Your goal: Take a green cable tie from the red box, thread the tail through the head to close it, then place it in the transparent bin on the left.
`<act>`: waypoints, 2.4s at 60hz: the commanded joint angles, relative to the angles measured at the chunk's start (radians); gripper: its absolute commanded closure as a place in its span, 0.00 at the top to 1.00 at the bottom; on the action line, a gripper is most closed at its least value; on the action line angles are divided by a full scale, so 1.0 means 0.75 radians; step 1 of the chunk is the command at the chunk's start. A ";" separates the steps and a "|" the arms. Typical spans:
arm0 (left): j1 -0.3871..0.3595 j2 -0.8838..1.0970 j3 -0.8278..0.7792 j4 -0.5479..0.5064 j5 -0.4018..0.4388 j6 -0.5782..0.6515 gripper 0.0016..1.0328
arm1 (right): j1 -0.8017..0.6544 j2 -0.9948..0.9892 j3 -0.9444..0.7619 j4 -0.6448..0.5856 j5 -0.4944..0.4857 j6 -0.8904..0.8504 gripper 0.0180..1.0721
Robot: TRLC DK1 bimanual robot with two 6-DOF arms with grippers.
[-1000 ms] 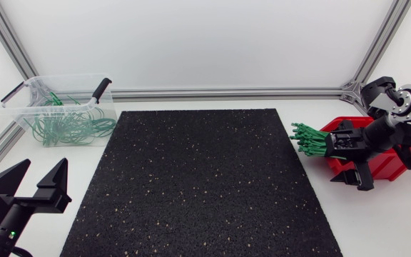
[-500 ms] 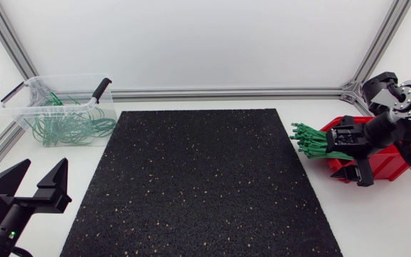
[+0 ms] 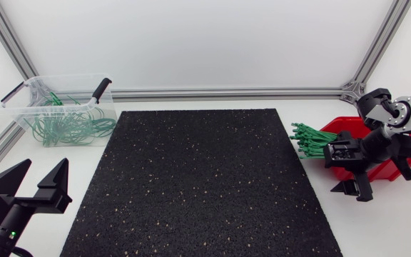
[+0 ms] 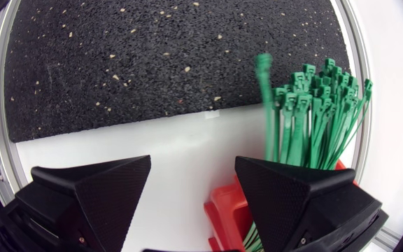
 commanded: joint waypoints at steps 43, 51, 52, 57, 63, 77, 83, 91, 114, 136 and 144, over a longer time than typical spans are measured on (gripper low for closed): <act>0.004 0.011 -0.050 -0.040 -0.006 -0.023 0.97 | 0.080 -0.077 -0.026 0.105 -0.005 0.055 0.81; 0.002 0.011 -0.050 -0.040 -0.006 -0.023 0.97 | 0.082 -0.032 -0.018 0.148 0.007 0.066 0.81; 0.002 0.011 -0.050 -0.040 -0.006 -0.023 0.97 | 0.082 -0.028 -0.016 0.152 0.007 0.066 0.81; 0.004 0.011 -0.050 -0.040 -0.006 -0.023 0.97 | 0.080 -0.026 -0.011 0.158 0.005 0.066 0.81; 0.004 0.011 -0.050 -0.040 -0.006 -0.023 0.97 | 0.082 -0.044 -0.007 0.150 0.001 0.068 0.81; 0.002 0.011 -0.050 -0.040 -0.006 -0.023 0.97 | 0.082 -0.103 -0.009 0.136 -0.003 0.064 0.81; 0.002 0.013 -0.050 -0.040 -0.006 -0.023 0.97 | 0.080 -0.103 -0.001 0.134 -0.005 0.062 0.81; 0.002 0.015 -0.050 -0.040 -0.006 -0.023 0.97 | 0.078 -0.101 0.005 0.131 -0.007 0.060 0.81; -0.002 0.015 -0.050 -0.040 -0.006 -0.023 0.97 | 0.074 -0.081 0.032 0.123 -0.012 0.062 0.81; -0.011 0.019 -0.050 -0.040 -0.006 -0.023 0.97 | 0.061 -0.022 -0.030 0.148 -0.003 0.047 0.79; -0.017 0.019 -0.050 -0.040 -0.006 -0.023 0.97 | 0.047 -0.044 -0.063 0.148 -0.003 0.023 0.75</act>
